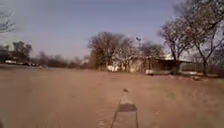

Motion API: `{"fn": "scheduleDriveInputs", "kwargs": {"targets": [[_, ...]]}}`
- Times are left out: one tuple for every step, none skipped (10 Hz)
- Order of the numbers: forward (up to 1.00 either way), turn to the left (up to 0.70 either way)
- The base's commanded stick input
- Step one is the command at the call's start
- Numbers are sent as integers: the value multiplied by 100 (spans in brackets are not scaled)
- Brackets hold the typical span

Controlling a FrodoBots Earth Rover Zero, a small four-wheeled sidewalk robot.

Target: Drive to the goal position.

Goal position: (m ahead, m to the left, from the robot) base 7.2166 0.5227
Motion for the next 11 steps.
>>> {"fn": "scheduleDriveInputs", "kwargs": {"targets": [[70,7],[70,0],[70,0],[70,0],[70,0],[70,0],[70,0],[70,0],[70,0],[70,0],[70,0]]}}
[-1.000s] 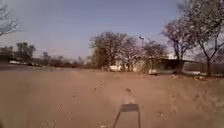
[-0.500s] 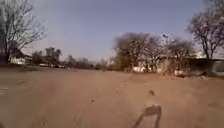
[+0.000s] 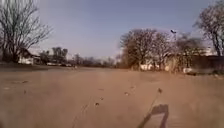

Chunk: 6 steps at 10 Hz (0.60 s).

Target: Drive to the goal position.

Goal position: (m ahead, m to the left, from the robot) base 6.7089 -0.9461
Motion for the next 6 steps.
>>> {"fn": "scheduleDriveInputs", "kwargs": {"targets": [[70,0],[70,0],[70,0],[70,0],[70,0],[70,0]]}}
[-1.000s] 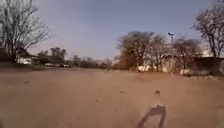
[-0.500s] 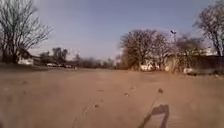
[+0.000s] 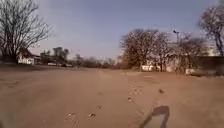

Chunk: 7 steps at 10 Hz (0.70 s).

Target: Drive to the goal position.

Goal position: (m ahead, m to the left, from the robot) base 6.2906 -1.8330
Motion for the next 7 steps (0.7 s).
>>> {"fn": "scheduleDriveInputs", "kwargs": {"targets": [[70,0],[70,0],[70,0],[70,0],[70,0],[70,0],[70,0]]}}
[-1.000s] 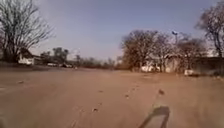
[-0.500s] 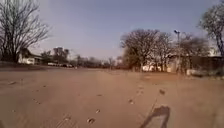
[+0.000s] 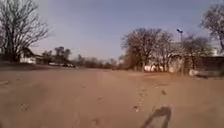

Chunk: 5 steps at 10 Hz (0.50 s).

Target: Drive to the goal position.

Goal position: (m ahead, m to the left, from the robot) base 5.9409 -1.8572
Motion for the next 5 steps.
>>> {"fn": "scheduleDriveInputs", "kwargs": {"targets": [[70,0],[70,0],[70,0],[70,0],[70,0]]}}
